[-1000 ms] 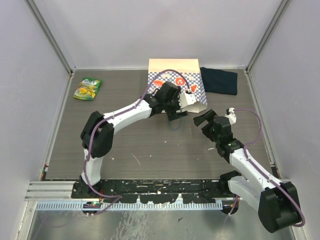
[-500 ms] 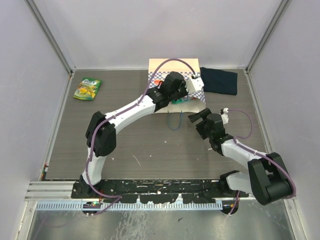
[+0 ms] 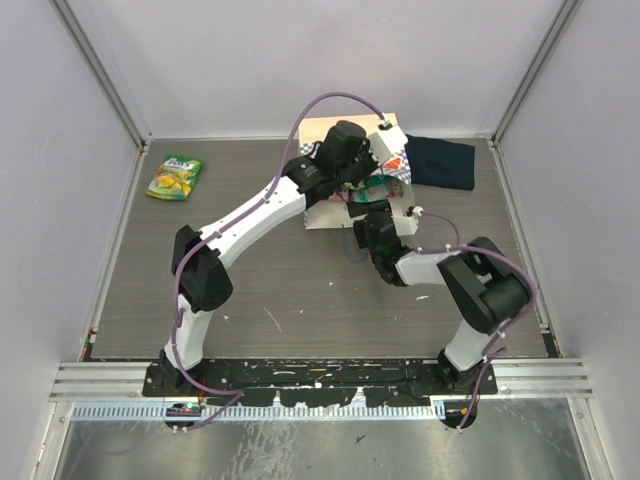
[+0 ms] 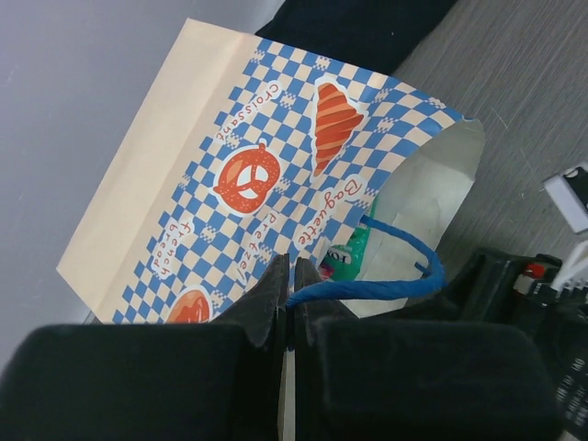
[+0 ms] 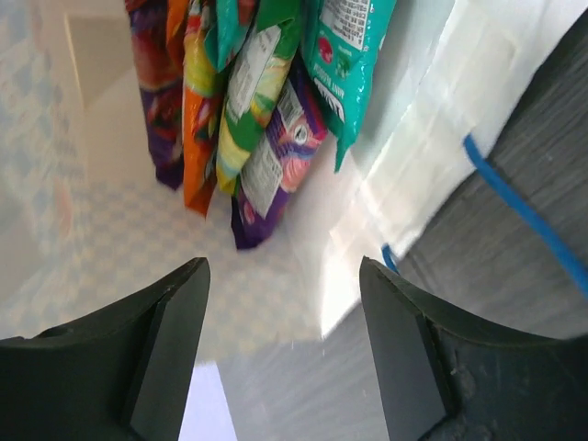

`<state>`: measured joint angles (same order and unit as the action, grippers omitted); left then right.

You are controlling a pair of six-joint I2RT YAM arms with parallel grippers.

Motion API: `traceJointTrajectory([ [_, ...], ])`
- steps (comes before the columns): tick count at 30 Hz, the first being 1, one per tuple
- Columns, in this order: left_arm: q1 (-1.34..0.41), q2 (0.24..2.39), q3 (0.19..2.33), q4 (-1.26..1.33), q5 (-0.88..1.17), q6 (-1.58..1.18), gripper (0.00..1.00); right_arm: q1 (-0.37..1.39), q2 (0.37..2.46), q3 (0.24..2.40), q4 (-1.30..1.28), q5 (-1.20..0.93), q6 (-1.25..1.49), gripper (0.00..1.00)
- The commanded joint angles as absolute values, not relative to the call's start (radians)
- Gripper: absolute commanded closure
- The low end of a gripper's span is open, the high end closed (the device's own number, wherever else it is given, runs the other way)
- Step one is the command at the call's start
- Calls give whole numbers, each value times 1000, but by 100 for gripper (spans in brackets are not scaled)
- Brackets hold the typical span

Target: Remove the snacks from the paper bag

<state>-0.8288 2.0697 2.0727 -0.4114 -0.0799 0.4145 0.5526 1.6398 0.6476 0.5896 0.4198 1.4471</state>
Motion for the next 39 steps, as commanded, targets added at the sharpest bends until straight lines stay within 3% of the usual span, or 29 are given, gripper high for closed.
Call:
traceJointTrajectory([
  [1,-830,2054,2155,-450,-60,380,100,552,1766,735,726,583,1600,29],
  [16,-833,2076,2216,-526,-36,358,100,476,2026,906,908,592,1564,52],
  [33,-836,2090,2225,-534,-37,348,100,417,2192,1120,839,454,1539,56],
  [35,-835,2096,2229,-540,-44,348,100,416,2204,1132,839,438,1532,65],
  [39,-833,2100,2233,-545,-63,351,100,416,2200,1123,829,418,1517,95],
])
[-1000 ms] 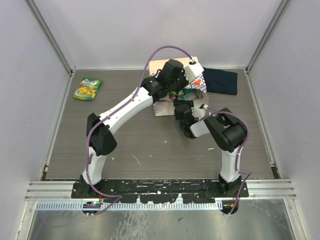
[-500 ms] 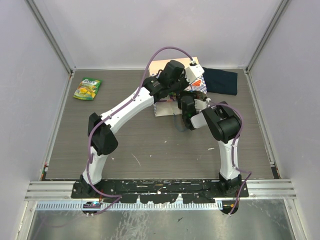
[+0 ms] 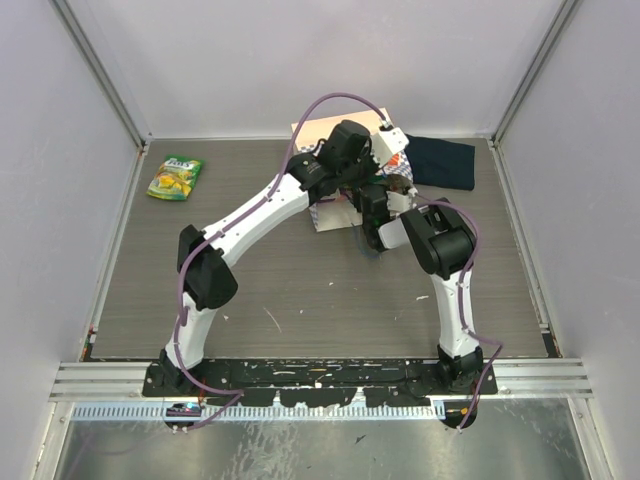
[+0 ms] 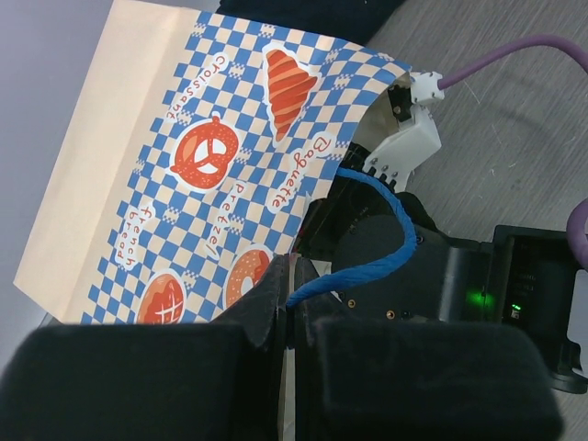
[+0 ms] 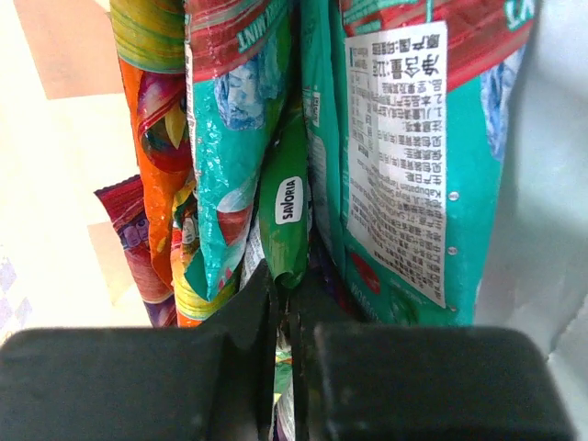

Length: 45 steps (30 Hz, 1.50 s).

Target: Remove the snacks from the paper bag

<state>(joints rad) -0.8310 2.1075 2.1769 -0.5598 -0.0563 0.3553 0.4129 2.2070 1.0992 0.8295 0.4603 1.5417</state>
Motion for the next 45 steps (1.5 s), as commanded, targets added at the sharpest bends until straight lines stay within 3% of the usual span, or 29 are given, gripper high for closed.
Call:
traceJointTrajectory([
  [1,-833,2100,2232,-546,-74,351,100,416,2187,1109,823,410,1514,98],
  [9,-816,2110,2206,-507,-100,324,99,429,1898,801,829,309,1454,99],
  [10,-814,2109,2198,-496,-105,313,94,425,1854,733,853,274,1436,99],
  [14,-789,2099,2184,-463,-89,256,69,421,1679,633,812,148,1296,99],
  [18,-746,2071,2175,-459,-14,176,12,420,1523,592,651,115,1150,99],
  [19,-734,2061,2172,-462,6,153,2,420,1491,579,638,109,1118,99],
  [28,-587,1853,2044,-503,165,8,1,425,1249,698,240,-36,770,99],
  [34,-297,1732,1886,-500,559,-396,2,628,1192,850,-56,47,538,99],
  [40,-59,1594,1610,-470,531,-612,2,895,1349,1058,-230,60,318,99],
  [45,144,1466,1436,-393,487,-708,2,1000,1567,1294,-144,87,94,99],
])
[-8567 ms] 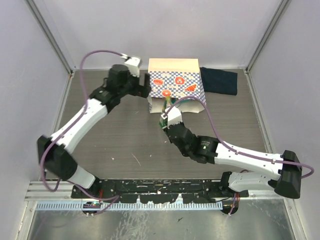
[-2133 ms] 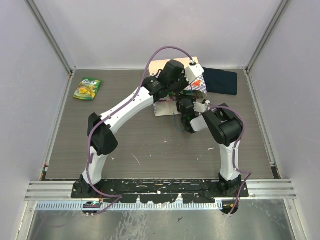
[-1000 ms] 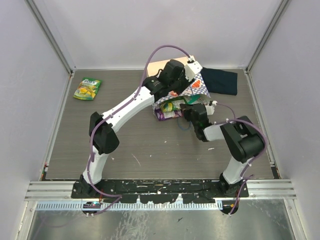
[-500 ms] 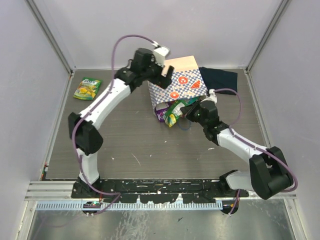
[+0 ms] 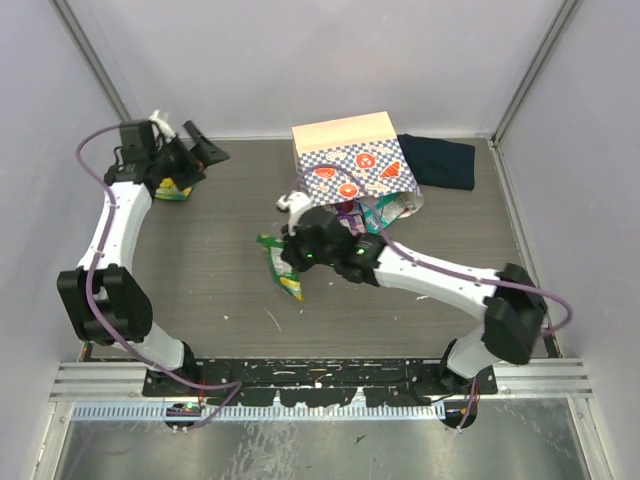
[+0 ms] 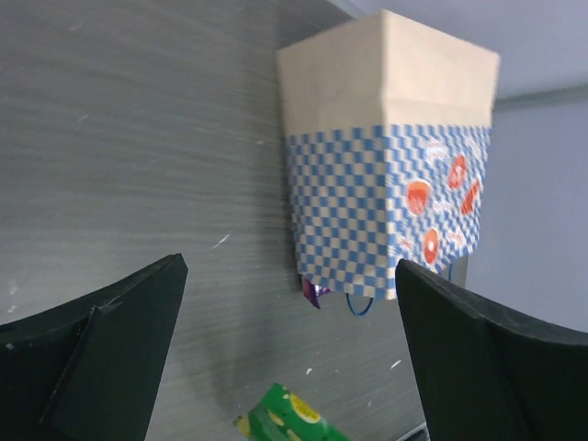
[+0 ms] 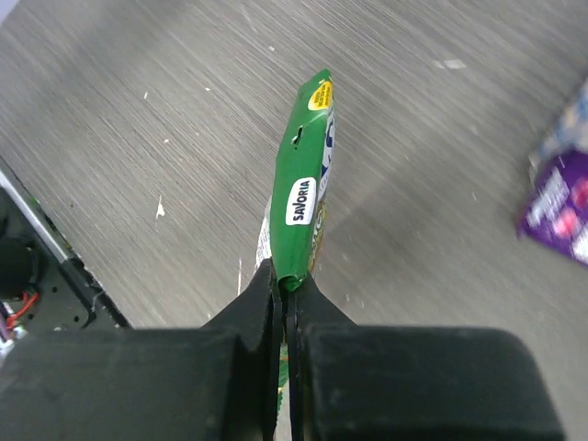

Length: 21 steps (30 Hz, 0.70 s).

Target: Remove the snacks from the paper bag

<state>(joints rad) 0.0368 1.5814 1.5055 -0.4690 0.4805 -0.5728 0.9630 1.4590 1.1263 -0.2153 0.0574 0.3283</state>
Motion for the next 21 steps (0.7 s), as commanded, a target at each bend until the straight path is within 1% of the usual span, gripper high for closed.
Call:
traceJointTrajectory([
  [1,160,1438,1435,-412,460,-695,2,1003,1607,1336,-98,72,31,99],
  [4,169,1400,1469,-477,387,-639,2,1003,1722,1450,57,67,-172,99],
  [6,171,1391,1502,-516,359,-604,2,1002,1805,1501,146,82,-338,99],
  [8,171,1388,1526,-559,320,-575,2,1002,1863,1526,205,52,-503,99],
  [10,172,1385,1530,-586,288,-554,2,1015,1881,1484,231,-21,-655,99],
  [13,172,1382,1494,-576,275,-560,2,1065,1853,1300,285,-112,-762,99],
  [14,171,1385,1481,-573,275,-562,2,1085,1844,1237,284,-117,-773,93],
  [15,170,1387,1466,-575,265,-563,2,1102,1837,1191,267,-107,-770,78],
  [16,152,1390,1455,-587,229,-557,2,1112,1826,1142,247,-100,-753,60],
  [17,119,1390,1447,-609,148,-540,2,1116,1807,1113,236,-102,-690,41],
  [18,63,1389,1438,-623,47,-511,2,1112,1780,1088,234,-117,-633,6],
  [19,-2,1390,1427,-627,-44,-480,2,1099,1740,1065,233,-174,-590,0],
  [20,-71,1397,1420,-629,-126,-455,2,1083,1702,1046,234,-223,-549,0],
  [21,-128,1407,1416,-633,-178,-436,2,1062,1655,1031,234,-327,-517,1],
])
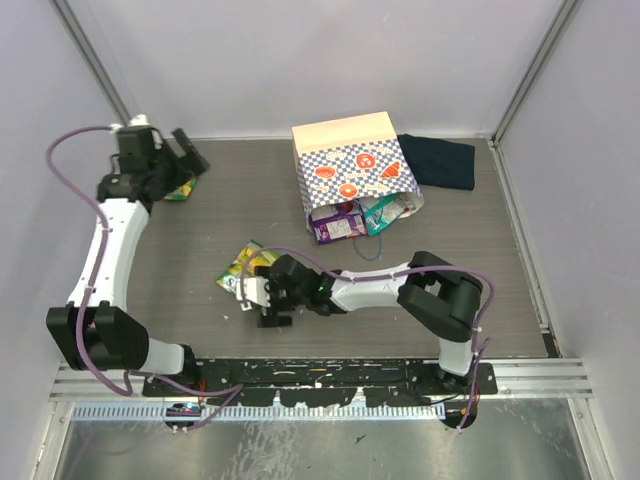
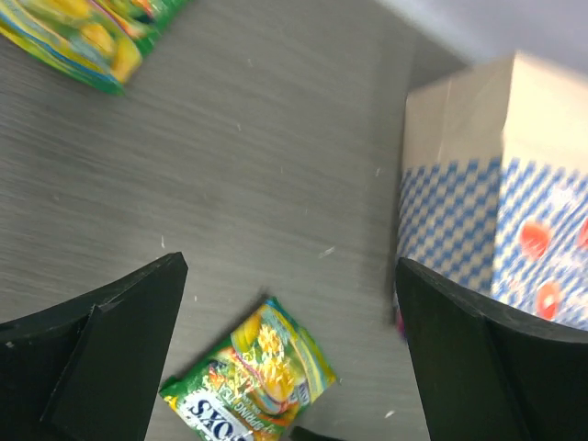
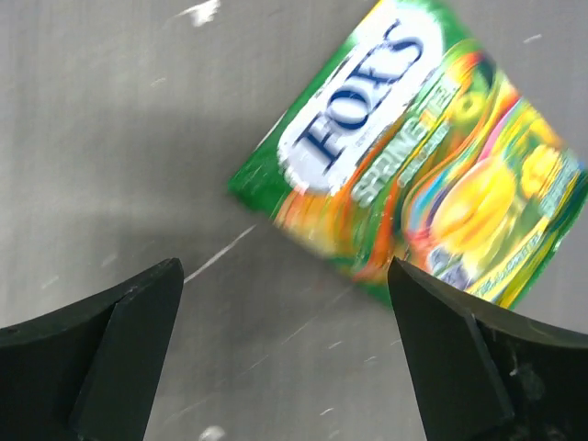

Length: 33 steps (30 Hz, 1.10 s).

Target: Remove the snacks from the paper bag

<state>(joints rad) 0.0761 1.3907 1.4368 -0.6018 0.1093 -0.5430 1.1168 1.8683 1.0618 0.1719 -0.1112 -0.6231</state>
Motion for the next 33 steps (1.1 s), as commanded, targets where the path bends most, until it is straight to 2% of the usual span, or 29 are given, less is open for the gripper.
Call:
traceJointTrajectory([
  [1,-172,1422,1416,-643,-205,-426,2,1038,1610,1012,252,-391,-473,1],
  [6,-236,1422,1329,-655,-162,-472,2,873,1371,863,490,-610,-244,0],
  [10,-280,1323,1188,-648,-181,-557,2,783,1268,801,601,-565,-67,0],
  [14,-367,1145,1021,-685,-248,-744,2,738,1262,859,493,-251,124,0],
  [17,-447,1031,884,-722,-302,-1005,2,669,1333,938,369,-367,282,2],
  [21,-521,973,794,-879,-446,-1332,2,663,1364,878,427,-404,353,4],
  [26,-524,1038,738,-846,-438,-1406,2,664,1331,841,417,-398,358,4],
  [33,-541,1334,770,-769,-318,-1394,2,662,1261,791,361,-346,334,4],
])
